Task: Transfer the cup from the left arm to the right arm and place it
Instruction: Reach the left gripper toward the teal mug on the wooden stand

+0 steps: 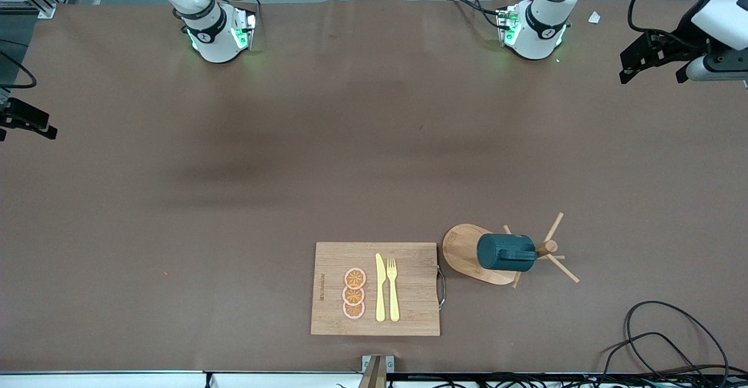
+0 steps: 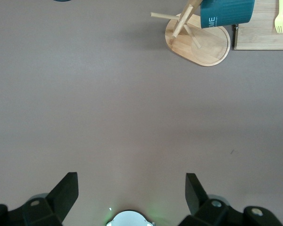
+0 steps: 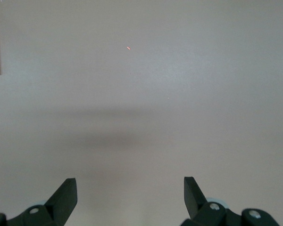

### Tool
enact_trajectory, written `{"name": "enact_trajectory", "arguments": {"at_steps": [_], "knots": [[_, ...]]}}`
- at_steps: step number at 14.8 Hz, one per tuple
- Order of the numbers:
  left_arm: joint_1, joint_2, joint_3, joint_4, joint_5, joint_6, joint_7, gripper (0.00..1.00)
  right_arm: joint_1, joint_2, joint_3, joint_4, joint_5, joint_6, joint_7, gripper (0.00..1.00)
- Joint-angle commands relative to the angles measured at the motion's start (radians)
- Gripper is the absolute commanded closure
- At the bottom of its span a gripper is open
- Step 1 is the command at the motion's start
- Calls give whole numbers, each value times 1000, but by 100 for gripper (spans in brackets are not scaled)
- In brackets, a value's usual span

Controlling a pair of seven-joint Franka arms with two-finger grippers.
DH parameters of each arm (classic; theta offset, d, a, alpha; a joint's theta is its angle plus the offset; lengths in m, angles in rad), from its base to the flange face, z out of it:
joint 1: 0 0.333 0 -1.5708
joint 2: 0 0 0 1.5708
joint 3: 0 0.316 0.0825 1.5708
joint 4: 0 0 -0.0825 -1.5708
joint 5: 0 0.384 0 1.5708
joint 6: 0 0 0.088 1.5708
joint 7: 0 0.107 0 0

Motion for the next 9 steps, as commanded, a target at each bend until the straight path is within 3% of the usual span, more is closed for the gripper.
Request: {"name": "enact_trajectory", "arguments": {"at_steps": [1,4,9], "knots": [[-3,13,0,26,2,-2,1,0,-9,-12,15,-9,-5,-4,-14,0],[1,29,3,30,-11,1,8,0,-9,-13,15,-9,-5,-6,-14,0],[0,147,3,64,-49,154,-58,0,-8,-13,15,-9,-5,-6,-14,0]]}}
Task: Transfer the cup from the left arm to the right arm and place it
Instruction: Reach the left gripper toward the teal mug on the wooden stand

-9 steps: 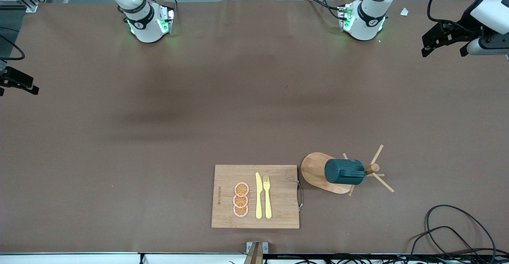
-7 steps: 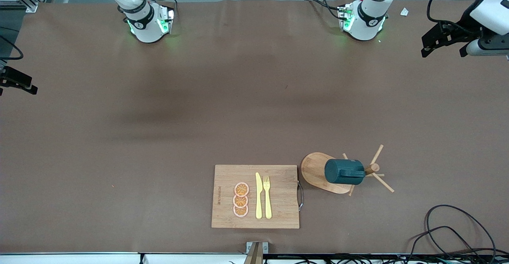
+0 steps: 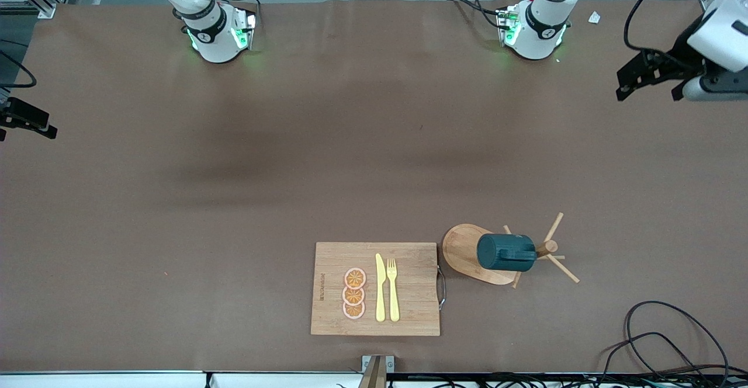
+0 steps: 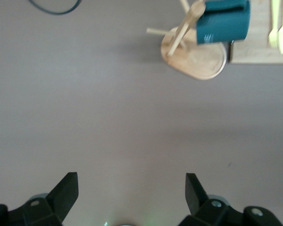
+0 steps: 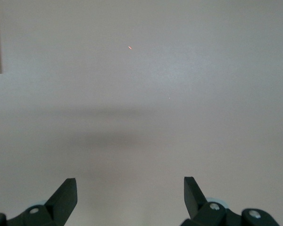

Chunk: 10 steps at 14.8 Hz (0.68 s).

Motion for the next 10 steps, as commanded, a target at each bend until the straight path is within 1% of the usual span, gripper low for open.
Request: {"name": "enact_trajectory", "arguments": {"at_steps": [1,3,6,10], "knots": [[-3,81,1,47,-25,69,-93,0,-8,-13,9,-9,-5,-5,-13,0],[-13,124,1,51,-34,80,-200,0,-8,-13,9,-10,-5,-5,-13,0],[-17,205,-10,111,-47,118,-412,0,-8,-13,9,-9,-5,-5,-13,0],[-17,279,-10,114,-205,259,-650,0,-11,-13,9,-10,-5,-5,-16,0]]}}
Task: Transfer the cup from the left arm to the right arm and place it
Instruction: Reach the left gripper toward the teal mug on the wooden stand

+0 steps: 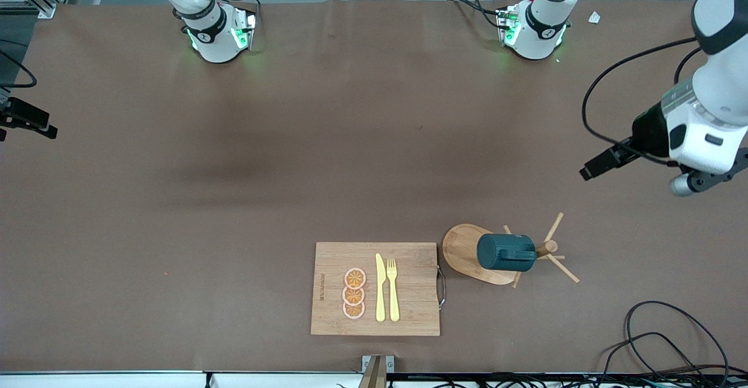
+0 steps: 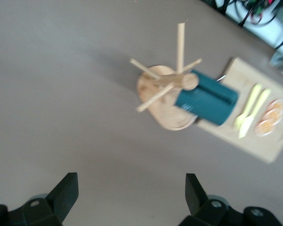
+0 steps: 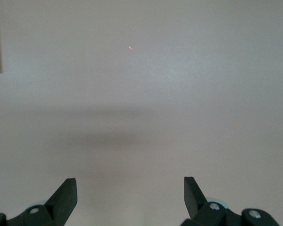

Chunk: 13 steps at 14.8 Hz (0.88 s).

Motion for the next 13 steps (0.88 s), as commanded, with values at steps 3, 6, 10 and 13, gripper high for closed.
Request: {"name": "enact_trajectory", "arguments": {"at_steps": [3,6,10,13], "knots": [[-7,108,0,40,-135,149,-306,0,-8,-13,8,-9,-5,-2,-14,0],[-22,182,0,74,-181,230,-483,0,-12,-13,8,-10,-5,-4,-20,0],[-24,269,-27,158,-200,246,-675,0,-12,-12,8,-10,-5,-2,-19,0],[-24,312,-35,158,-198,290,-697,0,-11,-12,8,-10,-5,-2,-19,0]]}}
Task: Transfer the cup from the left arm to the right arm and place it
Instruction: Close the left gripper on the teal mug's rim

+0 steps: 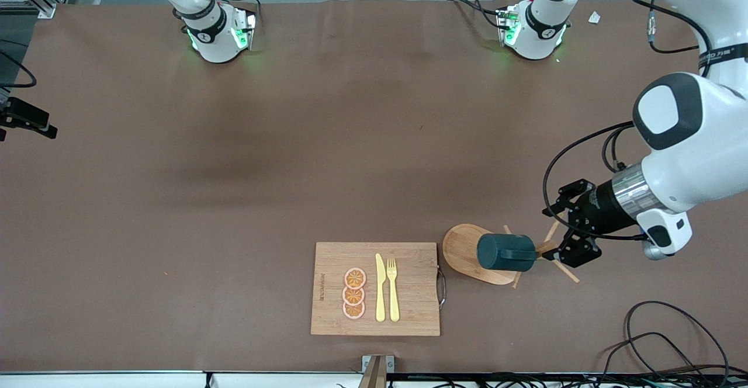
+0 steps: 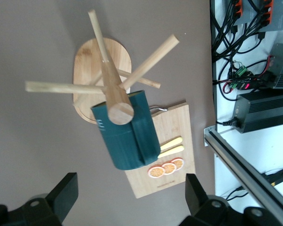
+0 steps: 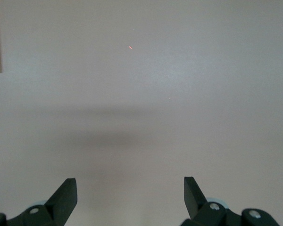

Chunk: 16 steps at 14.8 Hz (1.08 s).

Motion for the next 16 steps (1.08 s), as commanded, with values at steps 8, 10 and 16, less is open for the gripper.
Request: {"name": "enact_trajectory", "arguments": {"at_steps": [8,10,16], "knots": [[-4,119,-17,42,-20,54,-135,0,-9,-12,9,-9,-5,-2,-15,0],[-9,127,-17,38,-20,54,-132,0,-9,-12,9,-9,-5,-2,-18,0],[-24,159,-17,38,-20,61,-134,0,-8,-12,10,-9,-5,-2,-18,0]]}}
